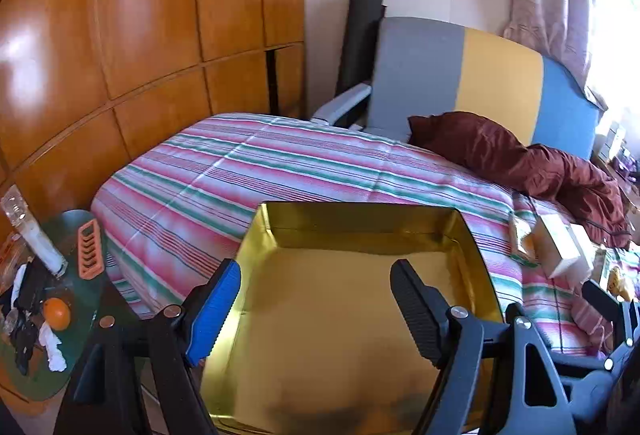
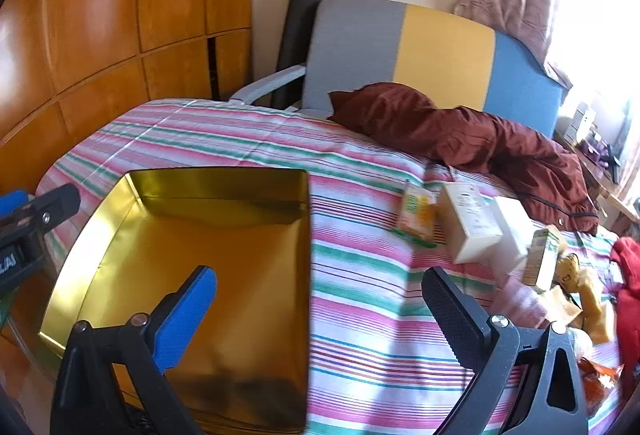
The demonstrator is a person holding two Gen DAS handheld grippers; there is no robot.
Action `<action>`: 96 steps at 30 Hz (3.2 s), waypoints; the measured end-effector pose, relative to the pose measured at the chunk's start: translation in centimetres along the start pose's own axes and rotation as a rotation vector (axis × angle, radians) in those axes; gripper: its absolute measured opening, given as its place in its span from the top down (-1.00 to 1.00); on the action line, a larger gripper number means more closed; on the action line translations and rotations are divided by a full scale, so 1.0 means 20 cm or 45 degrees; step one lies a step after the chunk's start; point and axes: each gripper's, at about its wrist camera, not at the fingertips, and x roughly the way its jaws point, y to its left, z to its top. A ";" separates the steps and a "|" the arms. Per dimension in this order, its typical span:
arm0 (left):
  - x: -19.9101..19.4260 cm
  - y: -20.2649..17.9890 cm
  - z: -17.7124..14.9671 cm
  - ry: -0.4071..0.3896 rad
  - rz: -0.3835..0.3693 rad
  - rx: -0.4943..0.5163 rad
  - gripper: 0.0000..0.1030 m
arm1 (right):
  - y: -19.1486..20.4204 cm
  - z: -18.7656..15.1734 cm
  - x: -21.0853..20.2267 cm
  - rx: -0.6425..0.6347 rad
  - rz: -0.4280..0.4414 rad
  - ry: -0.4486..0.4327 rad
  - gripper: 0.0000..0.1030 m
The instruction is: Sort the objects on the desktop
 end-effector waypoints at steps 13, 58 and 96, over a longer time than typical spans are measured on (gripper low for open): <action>0.08 -0.22 0.02 0.180 -0.559 0.078 -0.54 | -0.47 0.00 0.00 0.170 -0.143 0.075 -1.00; 0.85 -1.57 0.27 0.732 -0.774 0.225 -0.55 | -1.46 -0.04 0.47 0.434 -0.054 0.419 0.06; 0.86 -1.77 0.06 0.643 -0.875 0.409 -0.04 | -1.44 -0.03 0.43 0.338 -0.131 0.375 0.40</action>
